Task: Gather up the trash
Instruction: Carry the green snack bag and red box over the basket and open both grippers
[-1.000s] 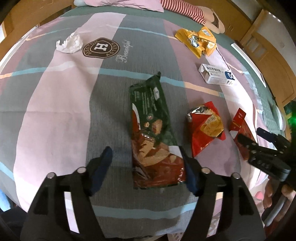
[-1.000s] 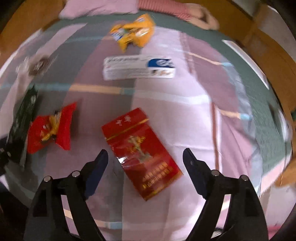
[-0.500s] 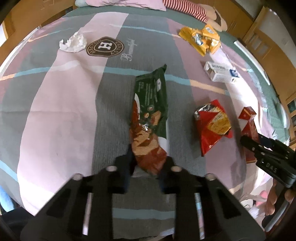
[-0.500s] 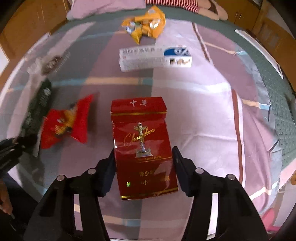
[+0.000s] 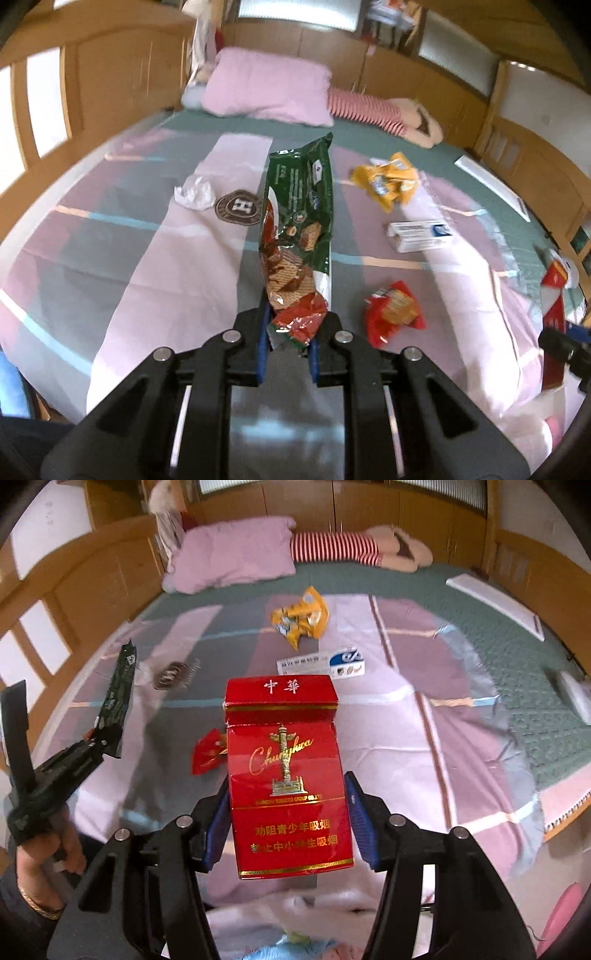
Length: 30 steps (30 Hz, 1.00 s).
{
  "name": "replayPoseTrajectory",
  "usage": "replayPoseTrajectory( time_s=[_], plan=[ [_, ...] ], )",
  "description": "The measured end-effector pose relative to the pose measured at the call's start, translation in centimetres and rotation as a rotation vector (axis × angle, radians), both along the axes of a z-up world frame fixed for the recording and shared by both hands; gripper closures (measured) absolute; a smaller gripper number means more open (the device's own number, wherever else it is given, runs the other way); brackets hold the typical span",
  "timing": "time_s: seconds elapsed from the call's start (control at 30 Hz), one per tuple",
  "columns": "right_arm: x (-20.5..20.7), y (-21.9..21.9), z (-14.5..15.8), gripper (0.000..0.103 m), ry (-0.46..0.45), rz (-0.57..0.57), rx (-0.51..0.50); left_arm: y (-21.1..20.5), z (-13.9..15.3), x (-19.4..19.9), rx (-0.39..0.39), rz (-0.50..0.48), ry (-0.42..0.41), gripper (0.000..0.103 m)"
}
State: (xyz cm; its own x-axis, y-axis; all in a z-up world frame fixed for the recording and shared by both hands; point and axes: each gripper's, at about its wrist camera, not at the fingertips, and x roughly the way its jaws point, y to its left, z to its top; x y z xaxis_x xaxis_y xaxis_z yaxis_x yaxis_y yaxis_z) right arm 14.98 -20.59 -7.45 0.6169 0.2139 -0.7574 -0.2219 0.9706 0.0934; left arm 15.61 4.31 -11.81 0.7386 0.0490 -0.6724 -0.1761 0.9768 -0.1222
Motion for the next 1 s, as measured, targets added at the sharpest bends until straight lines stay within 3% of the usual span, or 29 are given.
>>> replayPoseTrajectory(
  time_s=[0.07, 0.27, 0.47, 0.57, 0.8, 0.9, 1.0],
  plan=[
    [-1.5, -0.7, 0.6, 0.046, -0.011, -0.008, 0.01, -2.0, 0.5, -2.6, 0.004, -0.048, -0.018, 0.086],
    [-5.3, -1.9, 1.9, 0.046, -0.038, -0.029, 0.006, -5.8, 3.6, -8.1, 0.132, -0.135, -0.074, 0.086],
    [-9.0, -2.2, 3.9, 0.046, -0.101, -0.013, -0.018, -5.9, 6.5, -12.1, 0.102, -0.134, -0.118, 0.086],
    [-10.3, -2.4, 5.2, 0.046, -0.124, -0.003, -0.001, -6.3, 6.5, -13.2, 0.083, -0.147, -0.109, 0.086],
    [-12.3, -3.4, 6.3, 0.046, -0.157, 0.005, -0.004, -9.1, 5.3, -15.3, 0.152, -0.193, -0.089, 0.085],
    [-12.8, -4.0, 5.8, 0.046, -0.143, 0.0, -0.01, -10.1, 5.5, -15.6, 0.179, -0.212, -0.111, 0.085],
    [-12.9, -4.9, 3.9, 0.046, -0.058, 0.003, 0.025, -10.5, 5.1, -15.5, 0.188, -0.22, -0.105, 0.085]
  ],
)
